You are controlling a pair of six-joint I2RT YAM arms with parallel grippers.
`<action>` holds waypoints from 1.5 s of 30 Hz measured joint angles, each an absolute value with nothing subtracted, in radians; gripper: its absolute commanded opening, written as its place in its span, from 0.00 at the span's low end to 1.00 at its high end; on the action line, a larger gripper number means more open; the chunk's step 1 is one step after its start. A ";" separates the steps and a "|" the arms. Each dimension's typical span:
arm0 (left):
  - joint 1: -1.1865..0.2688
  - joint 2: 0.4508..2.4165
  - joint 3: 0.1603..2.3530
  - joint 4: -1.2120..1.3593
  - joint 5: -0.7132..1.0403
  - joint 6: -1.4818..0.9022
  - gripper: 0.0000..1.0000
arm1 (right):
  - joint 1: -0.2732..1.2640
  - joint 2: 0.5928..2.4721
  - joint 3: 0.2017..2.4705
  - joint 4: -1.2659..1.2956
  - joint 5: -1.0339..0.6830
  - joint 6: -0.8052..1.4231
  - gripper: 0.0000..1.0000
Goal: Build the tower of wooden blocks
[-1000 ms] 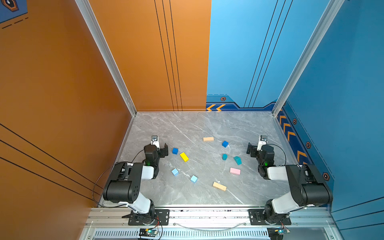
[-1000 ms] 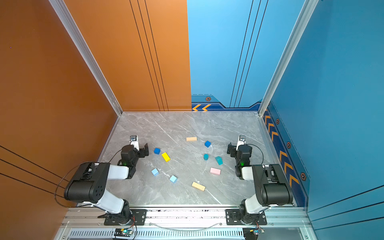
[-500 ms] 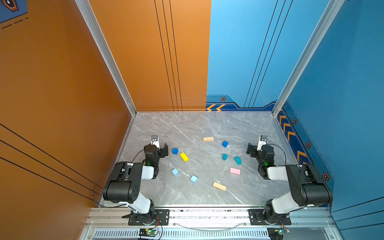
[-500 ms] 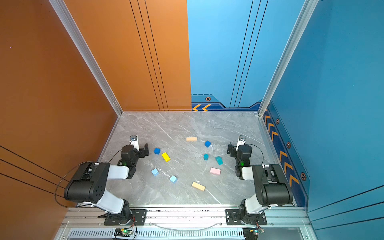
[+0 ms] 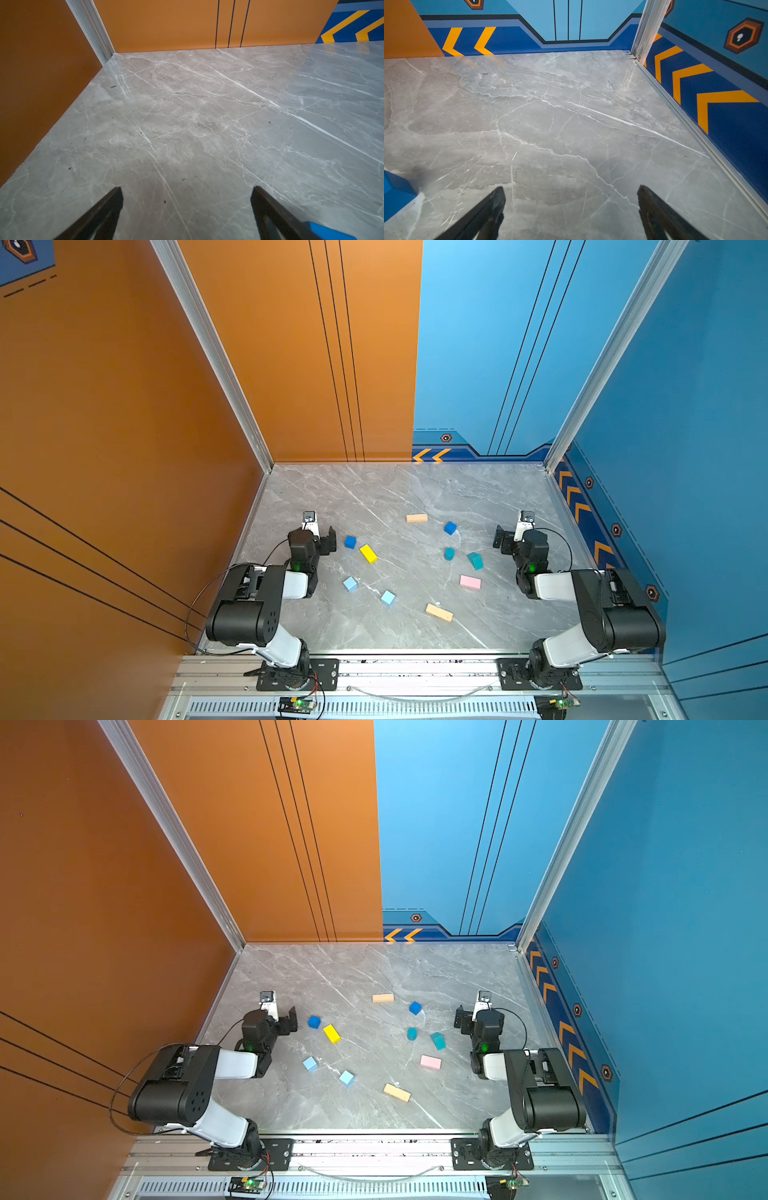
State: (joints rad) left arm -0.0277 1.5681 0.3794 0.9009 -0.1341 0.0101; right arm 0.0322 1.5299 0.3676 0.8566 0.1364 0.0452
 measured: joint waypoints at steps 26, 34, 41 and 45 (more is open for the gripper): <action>-0.221 1.094 0.929 -0.070 -0.154 -0.089 0.90 | 0.342 1.309 0.998 -0.088 0.267 0.130 0.97; -0.307 1.154 0.891 -0.141 -0.152 -0.160 0.90 | 0.512 1.568 1.337 -0.328 0.263 0.155 0.98; -0.325 1.240 0.889 -0.154 -0.144 -0.158 0.90 | 0.584 1.896 1.647 -0.507 0.185 0.184 1.00; -0.325 1.243 0.889 -0.153 -0.145 -0.155 0.90 | 0.606 2.067 1.811 -0.603 0.154 0.189 1.00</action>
State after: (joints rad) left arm -0.3248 1.2430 0.8886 -0.1532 -0.1452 -0.1547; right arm 0.6060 2.0674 1.8114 -0.6025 0.1539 0.1894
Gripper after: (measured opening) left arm 0.897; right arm 0.999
